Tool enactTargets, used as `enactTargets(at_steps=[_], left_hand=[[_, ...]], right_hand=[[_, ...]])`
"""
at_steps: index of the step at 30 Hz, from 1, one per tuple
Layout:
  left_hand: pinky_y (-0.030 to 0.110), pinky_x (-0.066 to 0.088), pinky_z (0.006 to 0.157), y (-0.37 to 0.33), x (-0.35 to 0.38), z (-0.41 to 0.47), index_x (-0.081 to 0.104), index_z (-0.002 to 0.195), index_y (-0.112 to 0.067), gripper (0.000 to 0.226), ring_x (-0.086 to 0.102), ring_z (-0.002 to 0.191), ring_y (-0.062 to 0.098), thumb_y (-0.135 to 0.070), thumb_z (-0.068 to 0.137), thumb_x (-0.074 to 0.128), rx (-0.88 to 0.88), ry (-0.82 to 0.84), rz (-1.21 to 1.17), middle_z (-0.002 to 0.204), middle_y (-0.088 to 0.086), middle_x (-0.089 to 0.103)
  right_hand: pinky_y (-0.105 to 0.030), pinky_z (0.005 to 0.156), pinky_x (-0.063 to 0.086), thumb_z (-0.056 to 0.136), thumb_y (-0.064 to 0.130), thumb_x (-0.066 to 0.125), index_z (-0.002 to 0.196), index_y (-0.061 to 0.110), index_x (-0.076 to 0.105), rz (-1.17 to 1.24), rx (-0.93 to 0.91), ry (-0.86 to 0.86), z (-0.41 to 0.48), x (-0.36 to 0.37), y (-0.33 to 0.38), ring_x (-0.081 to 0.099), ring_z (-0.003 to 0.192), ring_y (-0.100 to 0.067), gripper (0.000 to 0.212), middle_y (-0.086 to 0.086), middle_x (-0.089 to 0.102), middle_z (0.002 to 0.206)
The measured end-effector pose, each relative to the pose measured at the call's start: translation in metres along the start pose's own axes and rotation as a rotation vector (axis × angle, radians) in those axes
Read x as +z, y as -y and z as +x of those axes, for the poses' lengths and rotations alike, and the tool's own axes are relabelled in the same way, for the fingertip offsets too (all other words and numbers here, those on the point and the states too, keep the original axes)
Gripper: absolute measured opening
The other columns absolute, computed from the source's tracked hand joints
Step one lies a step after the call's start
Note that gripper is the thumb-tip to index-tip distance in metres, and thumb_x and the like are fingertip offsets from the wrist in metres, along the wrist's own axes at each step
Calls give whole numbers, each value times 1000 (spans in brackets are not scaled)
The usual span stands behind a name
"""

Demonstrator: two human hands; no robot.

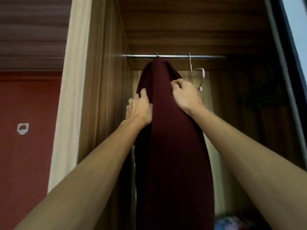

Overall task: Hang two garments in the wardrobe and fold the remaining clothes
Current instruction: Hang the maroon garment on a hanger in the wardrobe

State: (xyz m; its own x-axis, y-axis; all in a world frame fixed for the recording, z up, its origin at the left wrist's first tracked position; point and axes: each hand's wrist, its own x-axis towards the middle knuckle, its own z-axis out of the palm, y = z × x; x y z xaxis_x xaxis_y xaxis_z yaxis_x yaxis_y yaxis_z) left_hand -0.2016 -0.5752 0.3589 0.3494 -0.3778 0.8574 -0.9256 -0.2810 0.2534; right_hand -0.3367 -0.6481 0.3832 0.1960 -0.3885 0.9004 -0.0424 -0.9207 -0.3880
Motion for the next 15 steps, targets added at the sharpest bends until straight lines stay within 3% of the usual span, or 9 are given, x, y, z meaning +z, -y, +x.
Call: enactTargets(at_steps=[4, 10, 15], left_hand=[[51, 40, 108, -1, -3, -43, 11, 157, -11, 82, 42, 131, 39, -19, 94, 63, 43, 108, 43, 147, 23, 37], [48, 44, 105, 12, -5, -114, 11, 155, -14, 96, 43, 129, 36, -11, 84, 75, 116, 282, 147, 144, 20, 38], [51, 43, 106, 17, -9, -175, 5, 158, -14, 87, 42, 129, 38, -14, 91, 61, 93, 321, 67, 147, 20, 37]], right_hand=[[-35, 104, 41, 104, 23, 38, 136, 9, 56, -142, 56, 47, -52, -14, -11, 55, 125, -30, 39, -13, 63, 132], [-32, 93, 48, 97, 18, 47, 129, 10, 58, -268, 149, 94, -119, -41, -19, 61, 113, -27, 35, -10, 65, 122], [-42, 102, 49, 97, 17, 48, 139, 9, 50, -467, 128, 198, -179, -70, -18, 58, 120, -28, 42, -11, 57, 135]])
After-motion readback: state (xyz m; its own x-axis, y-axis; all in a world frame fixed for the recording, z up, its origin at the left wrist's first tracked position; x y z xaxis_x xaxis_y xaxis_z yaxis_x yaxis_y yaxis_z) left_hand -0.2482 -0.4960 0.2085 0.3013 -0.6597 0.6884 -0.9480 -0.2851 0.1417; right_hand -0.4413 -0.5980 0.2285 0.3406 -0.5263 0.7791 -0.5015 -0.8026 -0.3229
